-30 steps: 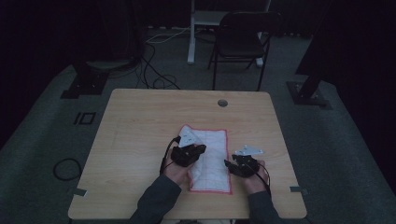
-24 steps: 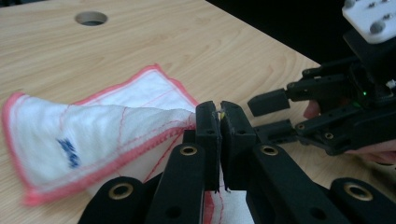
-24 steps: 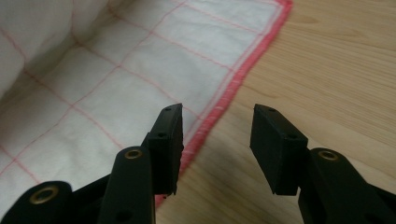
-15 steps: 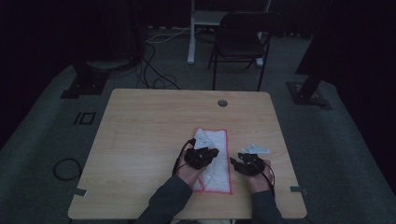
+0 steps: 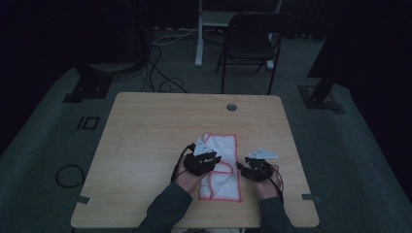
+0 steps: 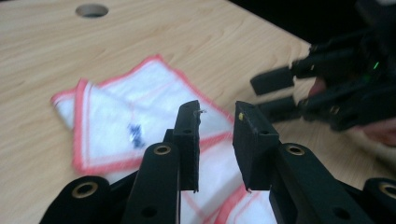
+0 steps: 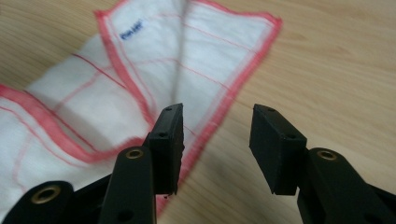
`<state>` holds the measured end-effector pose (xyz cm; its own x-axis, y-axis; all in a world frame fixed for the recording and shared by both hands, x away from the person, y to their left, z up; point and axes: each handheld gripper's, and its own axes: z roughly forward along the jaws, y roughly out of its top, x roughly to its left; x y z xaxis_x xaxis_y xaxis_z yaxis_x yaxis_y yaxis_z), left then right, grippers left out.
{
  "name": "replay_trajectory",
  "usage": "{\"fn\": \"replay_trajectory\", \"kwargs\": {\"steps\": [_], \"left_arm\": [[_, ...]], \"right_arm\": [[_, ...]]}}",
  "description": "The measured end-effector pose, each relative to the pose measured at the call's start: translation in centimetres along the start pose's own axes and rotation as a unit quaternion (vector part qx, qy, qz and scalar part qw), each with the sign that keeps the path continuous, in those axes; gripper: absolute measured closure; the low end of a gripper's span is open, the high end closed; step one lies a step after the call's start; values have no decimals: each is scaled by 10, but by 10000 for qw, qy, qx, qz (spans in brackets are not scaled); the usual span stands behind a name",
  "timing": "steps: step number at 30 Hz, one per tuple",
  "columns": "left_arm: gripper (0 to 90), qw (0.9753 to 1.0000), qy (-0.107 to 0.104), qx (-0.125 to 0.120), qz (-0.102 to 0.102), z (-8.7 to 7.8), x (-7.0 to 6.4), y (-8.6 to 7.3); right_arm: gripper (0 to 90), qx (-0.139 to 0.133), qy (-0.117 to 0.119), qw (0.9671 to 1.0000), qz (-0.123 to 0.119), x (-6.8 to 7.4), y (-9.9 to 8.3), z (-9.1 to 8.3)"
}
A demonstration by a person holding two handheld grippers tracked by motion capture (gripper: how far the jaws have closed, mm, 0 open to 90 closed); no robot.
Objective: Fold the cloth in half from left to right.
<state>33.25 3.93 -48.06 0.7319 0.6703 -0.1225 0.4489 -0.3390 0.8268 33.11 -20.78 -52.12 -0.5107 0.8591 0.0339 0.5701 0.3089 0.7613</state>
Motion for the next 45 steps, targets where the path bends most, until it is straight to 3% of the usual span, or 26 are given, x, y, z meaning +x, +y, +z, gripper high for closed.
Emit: {"fn": "replay_trajectory", "kwargs": {"steps": [12, 17, 21, 25, 28, 29, 32, 35, 42, 45], "left_arm": [[660, 9996, -49, 72, -280, -25, 7, -36], [621, 9990, -262, 154, -315, -28, 2, -49], [614, 9979, -413, 313, -389, -22, -3, -64], [602, 9963, -613, 438, -417, -13, -10, -69], [610, 9959, -598, 575, -354, -7, -17, -69], [658, 9960, -583, 602, -313, -6, -18, -69], [804, 9962, -599, 586, -217, -7, -23, -65], [879, 9963, -663, 528, -132, -9, -27, -61], [897, 9949, -892, 467, 6, -8, -39, -54], [898, 9939, -1004, 457, 68, -6, -46, -52]], "right_arm": [[551, 14, 273, 9982, -538, 26, 22, 15], [550, -5, 305, 9968, -742, 33, 31, 24], [541, 81, 345, 9959, -833, 38, 35, 32], [512, 369, 337, 9884, -1434, 52, 39, 47], [522, 563, 98, 9828, -1757, 56, 42, 55], [532, 582, 54, 9817, -1814, 56, 42, 57], [615, 556, -101, 9812, -1844, 53, 45, 56], [730, 500, -170, 9835, -1730, 45, 48, 53], [861, 331, -1, 9937, -1069, 16, 53, 45], [875, 296, 30, 9955, -902, 9, 54, 45]]}}
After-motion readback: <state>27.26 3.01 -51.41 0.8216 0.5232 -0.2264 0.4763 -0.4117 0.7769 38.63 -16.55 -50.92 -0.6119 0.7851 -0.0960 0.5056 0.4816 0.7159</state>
